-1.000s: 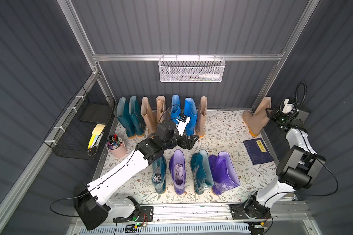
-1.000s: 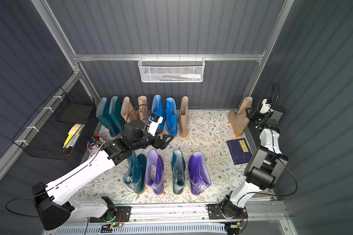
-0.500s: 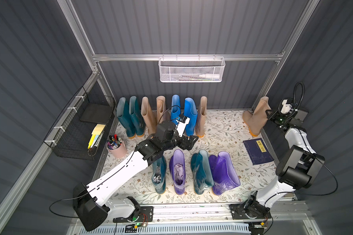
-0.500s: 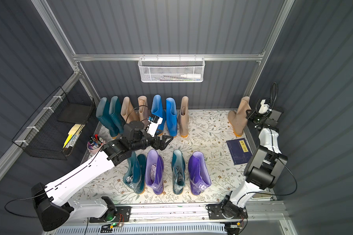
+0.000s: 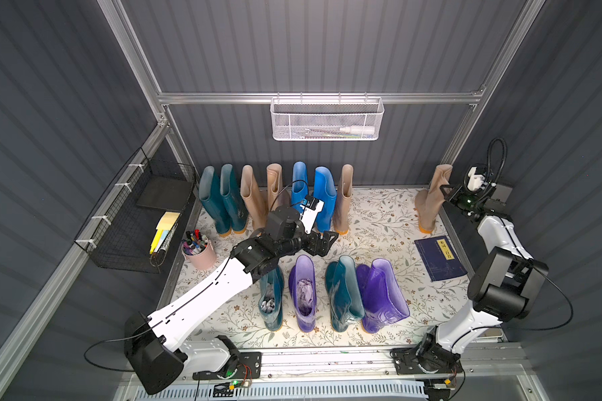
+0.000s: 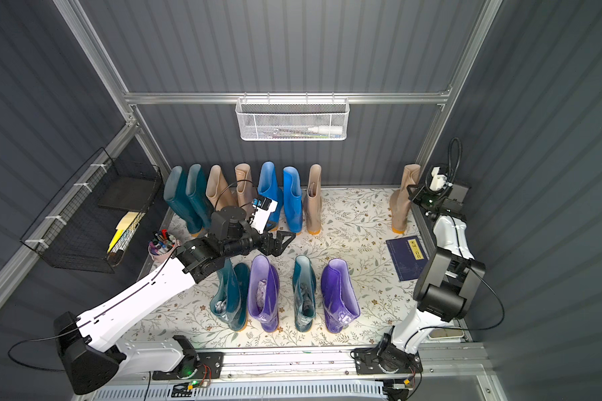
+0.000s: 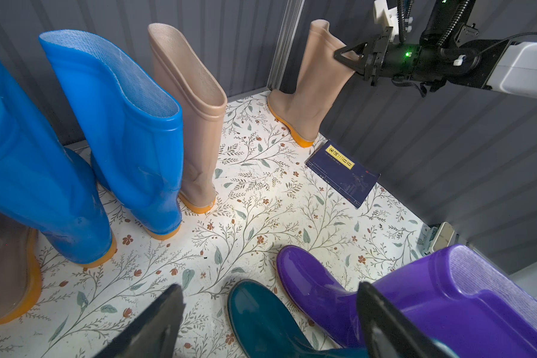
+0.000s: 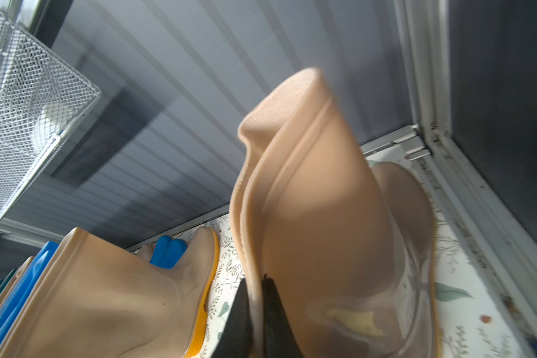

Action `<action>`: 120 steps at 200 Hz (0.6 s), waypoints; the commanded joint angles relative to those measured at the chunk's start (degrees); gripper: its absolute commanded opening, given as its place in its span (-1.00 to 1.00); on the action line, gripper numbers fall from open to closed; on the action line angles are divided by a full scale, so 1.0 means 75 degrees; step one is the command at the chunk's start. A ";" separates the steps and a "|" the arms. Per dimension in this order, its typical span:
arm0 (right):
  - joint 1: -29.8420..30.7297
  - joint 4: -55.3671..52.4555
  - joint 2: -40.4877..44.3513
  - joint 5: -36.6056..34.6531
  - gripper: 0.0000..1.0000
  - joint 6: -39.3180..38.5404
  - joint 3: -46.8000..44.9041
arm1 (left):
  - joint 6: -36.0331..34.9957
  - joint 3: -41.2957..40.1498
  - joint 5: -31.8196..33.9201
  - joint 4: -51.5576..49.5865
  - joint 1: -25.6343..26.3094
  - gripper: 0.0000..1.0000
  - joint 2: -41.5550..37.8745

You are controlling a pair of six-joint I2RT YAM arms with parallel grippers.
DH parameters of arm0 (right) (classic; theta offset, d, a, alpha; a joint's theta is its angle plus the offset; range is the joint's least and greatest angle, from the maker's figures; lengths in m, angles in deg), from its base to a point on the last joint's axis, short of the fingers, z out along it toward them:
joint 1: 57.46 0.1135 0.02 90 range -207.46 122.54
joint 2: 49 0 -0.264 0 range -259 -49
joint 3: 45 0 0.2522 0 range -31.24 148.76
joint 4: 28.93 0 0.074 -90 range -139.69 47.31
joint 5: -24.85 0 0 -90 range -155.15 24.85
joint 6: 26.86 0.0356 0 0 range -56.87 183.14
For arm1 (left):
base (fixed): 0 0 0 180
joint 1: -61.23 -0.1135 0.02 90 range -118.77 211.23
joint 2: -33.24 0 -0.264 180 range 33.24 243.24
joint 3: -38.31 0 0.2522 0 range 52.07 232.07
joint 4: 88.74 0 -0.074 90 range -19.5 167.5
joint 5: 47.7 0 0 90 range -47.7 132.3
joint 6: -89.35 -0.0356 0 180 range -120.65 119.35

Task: Match and arrange rain boots in pairs
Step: Pair a pair of rain boots at the center of the board.

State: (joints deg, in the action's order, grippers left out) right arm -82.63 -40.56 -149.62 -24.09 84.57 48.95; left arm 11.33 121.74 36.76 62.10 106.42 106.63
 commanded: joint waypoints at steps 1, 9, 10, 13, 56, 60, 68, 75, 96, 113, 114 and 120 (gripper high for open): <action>0.0456 0.0586 -0.0127 0.0396 -0.95 0.0212 0.0295 | -0.0233 0.0279 -0.0085 -0.0086 -0.0002 0.78 0.0138; 0.0613 0.0651 -0.0189 0.0390 -0.94 0.0236 0.0339 | -0.0256 0.0287 -0.0133 -0.0076 -0.0008 0.78 0.0150; 0.0637 0.0652 -0.0201 0.0387 -0.94 0.0236 0.0349 | -0.0259 0.0286 -0.0137 -0.0072 -0.0005 0.78 0.0151; 0.0707 0.0643 -0.0226 0.0385 -0.94 0.0233 0.0383 | -0.0262 0.0285 -0.0150 -0.0076 -0.0002 0.78 0.0148; 0.1730 0.0560 -0.0556 0.0408 -0.95 0.0201 0.1028 | -0.0274 0.0240 -0.0180 -0.0185 -0.0008 0.78 0.0094; 0.1829 0.0565 -0.0582 0.0423 -0.94 0.0201 0.1086 | -0.0274 0.0238 -0.0192 -0.0188 -0.0002 0.78 0.0085; 0.2003 0.0598 -0.0632 0.0479 -0.95 0.0218 0.1162 | -0.0293 0.0252 -0.0197 -0.0234 -0.0003 0.78 0.0060; 0.2156 0.0655 -0.0655 0.0562 -0.95 0.0235 0.1216 | -0.0319 0.0271 -0.0199 -0.0256 -0.0002 0.78 0.0037; 0.2590 0.0935 -0.0739 0.0921 -0.95 0.0370 0.1296 | -0.0386 0.0326 -0.0170 -0.0351 -0.0002 0.79 0.0024; 0.2889 0.1046 -0.0824 0.1215 -0.96 0.0413 0.1332 | -0.0413 0.0390 -0.0120 -0.0416 -0.0005 0.79 0.0079; 0.2917 0.1060 -0.0835 0.1240 -0.95 0.0418 0.1327 | -0.0414 0.0402 -0.0118 -0.0424 -0.0003 0.79 0.0081; 0.3018 0.1137 -0.0862 0.1363 -0.95 0.0448 0.1321 | -0.0406 0.0421 -0.0117 -0.0445 -0.0002 0.79 0.0110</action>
State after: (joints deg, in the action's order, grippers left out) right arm -63.11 -38.48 -156.16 -21.11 86.84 56.22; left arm 9.78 122.14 36.30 60.29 106.42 107.39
